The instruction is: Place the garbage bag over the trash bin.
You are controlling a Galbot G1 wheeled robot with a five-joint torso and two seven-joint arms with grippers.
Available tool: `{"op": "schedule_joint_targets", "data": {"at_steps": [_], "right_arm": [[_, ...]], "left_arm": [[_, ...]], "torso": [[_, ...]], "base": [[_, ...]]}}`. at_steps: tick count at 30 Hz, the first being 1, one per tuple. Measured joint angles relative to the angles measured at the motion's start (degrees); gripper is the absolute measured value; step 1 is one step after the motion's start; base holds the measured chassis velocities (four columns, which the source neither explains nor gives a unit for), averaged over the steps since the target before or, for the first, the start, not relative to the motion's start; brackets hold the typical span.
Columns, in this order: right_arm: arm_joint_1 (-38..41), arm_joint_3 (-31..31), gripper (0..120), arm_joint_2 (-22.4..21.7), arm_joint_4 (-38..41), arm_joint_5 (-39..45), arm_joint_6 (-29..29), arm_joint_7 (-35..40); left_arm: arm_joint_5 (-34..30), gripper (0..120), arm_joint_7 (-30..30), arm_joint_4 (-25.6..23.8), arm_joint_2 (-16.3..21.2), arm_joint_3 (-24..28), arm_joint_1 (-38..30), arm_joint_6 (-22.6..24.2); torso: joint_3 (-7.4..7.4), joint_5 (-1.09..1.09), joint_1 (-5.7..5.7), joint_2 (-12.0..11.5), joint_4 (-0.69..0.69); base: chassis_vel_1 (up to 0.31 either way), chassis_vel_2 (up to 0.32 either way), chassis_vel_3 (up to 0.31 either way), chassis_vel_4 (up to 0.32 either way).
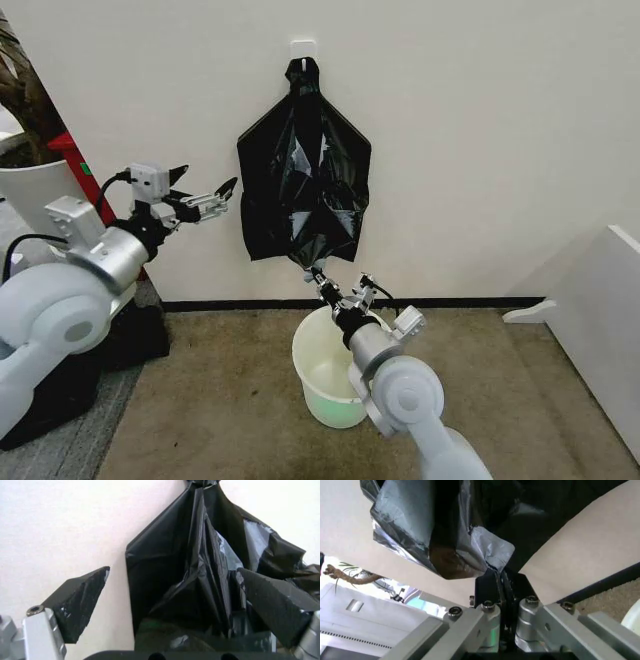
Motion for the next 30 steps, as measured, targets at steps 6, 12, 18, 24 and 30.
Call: {"op": "schedule_joint_targets", "data": {"at_steps": [6,12,18,24,30], "right_arm": [[-0.1,-0.1,0,0.1,0.0,0.0,0.0,0.0],[-0.4,-0.3,0,0.2,0.1,-0.2,0.0,0.1],[-0.7,-0.1,0,-0.3,0.2,-0.4,0.0,0.0],[-0.8,0.2,0,-0.4,0.3,-0.4,0.0,0.0],[-0.8,0.1,0,-0.1,0.2,-0.4,0.0,0.0]], "left_arm": [[0.4,100,-0.2,1.1,-1.2,3.4,-4.7,0.9],[1.1,100,-0.6,3.5,-3.8,10.3,-12.7,2.8],[1.8,100,-0.9,5.9,-6.4,17.3,-21.1,4.8],[2.5,100,-1.3,8.0,-8.7,23.5,-28.5,6.6],[3.3,100,-1.6,10.3,-11.2,30.4,-36.8,8.5]], "torso": [[0.00,0.05,0.00,0.0,0.02],[0.00,0.00,0.00,0.0,0.00],[0.00,0.00,0.00,0.0,0.00],[0.00,0.00,0.00,0.0,0.01],[0.00,-0.01,0.00,0.0,0.00]], "base": [[0.000,0.000,0.000,0.000],[0.000,0.000,0.000,0.000],[0.000,0.000,0.000,0.000],[0.000,0.000,0.000,0.000],[0.000,0.000,0.000,0.000]]}}
